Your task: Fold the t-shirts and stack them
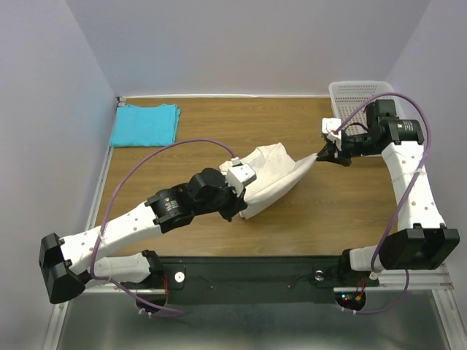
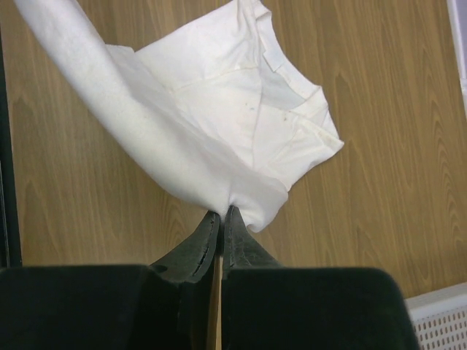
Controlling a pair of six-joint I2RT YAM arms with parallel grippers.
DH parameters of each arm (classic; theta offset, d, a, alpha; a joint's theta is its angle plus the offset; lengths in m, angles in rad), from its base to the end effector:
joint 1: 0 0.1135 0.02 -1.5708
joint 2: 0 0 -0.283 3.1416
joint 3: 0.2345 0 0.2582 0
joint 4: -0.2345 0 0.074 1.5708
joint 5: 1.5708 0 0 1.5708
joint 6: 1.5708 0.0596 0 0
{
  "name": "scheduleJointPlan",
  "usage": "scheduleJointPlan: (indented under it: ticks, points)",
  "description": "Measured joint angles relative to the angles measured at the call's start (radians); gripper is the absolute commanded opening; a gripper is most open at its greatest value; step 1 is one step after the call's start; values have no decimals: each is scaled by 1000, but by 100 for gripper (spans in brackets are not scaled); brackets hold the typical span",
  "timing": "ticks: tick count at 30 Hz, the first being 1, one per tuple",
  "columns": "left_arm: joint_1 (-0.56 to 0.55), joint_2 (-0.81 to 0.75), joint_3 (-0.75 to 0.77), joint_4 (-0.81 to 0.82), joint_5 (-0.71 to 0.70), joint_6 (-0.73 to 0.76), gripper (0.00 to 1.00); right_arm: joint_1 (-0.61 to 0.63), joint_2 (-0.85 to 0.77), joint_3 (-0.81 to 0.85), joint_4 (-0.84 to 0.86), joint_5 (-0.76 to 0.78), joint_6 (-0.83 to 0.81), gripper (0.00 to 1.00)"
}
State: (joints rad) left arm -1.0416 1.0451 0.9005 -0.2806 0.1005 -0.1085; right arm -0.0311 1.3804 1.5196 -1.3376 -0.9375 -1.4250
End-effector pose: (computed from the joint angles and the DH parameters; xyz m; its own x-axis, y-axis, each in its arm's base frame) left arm 0.1244 -0.2245 0.3265 -0.3050 0.3081 -0.9011 0.8771 0.4595 -0.1398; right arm 0.2480 0.0404 0.3839 0.1366 -0.5901 -0.7957 -0.9610 0.1159 -0.2509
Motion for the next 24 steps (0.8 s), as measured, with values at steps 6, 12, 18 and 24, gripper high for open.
scheduleJointPlan:
  ticks: [6,12,18,24]
  points:
    - [45,-22,52,-40,-3,46,0,0,-43,34,-3,6,82,1]
    - [115,-26,56,-45,4,90,0,0,-82,36,2,6,161,1]
    - [206,4,56,0,47,133,0,0,-79,6,52,6,228,0]
    - [258,74,56,36,130,157,0,0,-43,2,82,13,253,1]
